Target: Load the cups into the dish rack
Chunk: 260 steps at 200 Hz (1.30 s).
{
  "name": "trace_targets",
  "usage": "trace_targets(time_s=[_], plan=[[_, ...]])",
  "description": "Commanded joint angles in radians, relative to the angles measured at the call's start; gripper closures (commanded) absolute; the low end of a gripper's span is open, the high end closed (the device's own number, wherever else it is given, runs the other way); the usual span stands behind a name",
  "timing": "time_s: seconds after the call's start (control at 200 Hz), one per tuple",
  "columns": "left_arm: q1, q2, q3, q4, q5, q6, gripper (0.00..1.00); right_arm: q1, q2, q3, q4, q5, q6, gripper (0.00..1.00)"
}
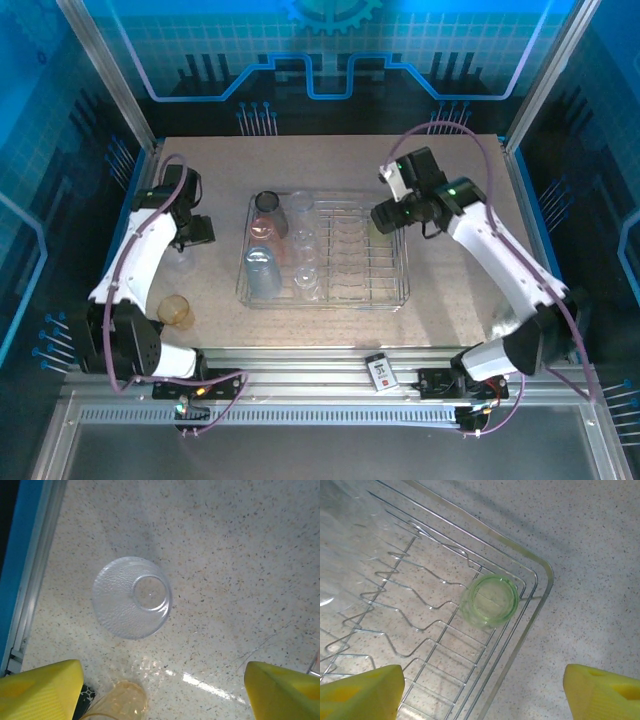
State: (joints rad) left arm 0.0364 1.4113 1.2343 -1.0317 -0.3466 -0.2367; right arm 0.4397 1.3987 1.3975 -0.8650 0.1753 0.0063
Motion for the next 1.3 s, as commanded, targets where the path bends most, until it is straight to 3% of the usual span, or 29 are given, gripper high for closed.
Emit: trace_targets(time_s=[0.0,0.21,0.425,1.026,1.161,1.296], plan=[[0.017,0.058,0.027,0.023,0.032,0.005,0.17,-0.019,-0.123,-0.1,0.086,-0.036,0.038,0.17],[0.022,0.196,0.065,0.047,0.025,-0.001,0.24,-0.061,-0.339,-0.277,0.146,-0.069,0.045,0.17],[0.023,0.29,0.084,0.072,-0.012,-0.006,0.32,-0.101,-0.425,-0.355,0.122,-0.082,0.052,0.17],[0.049,0.388,0.057,0.102,-0.055,-0.021,0.81,-0.124,-0.48,-0.375,0.103,-0.08,0.078,0.17],[0.049,0.368,0.057,0.096,-0.055,-0.021,0.99,-0.125,-0.481,-0.374,0.111,-0.078,0.094,0.17],[0.049,0.297,0.056,0.077,-0.032,-0.026,1.0,-0.124,-0.487,-0.371,0.122,-0.067,0.111,0.17]])
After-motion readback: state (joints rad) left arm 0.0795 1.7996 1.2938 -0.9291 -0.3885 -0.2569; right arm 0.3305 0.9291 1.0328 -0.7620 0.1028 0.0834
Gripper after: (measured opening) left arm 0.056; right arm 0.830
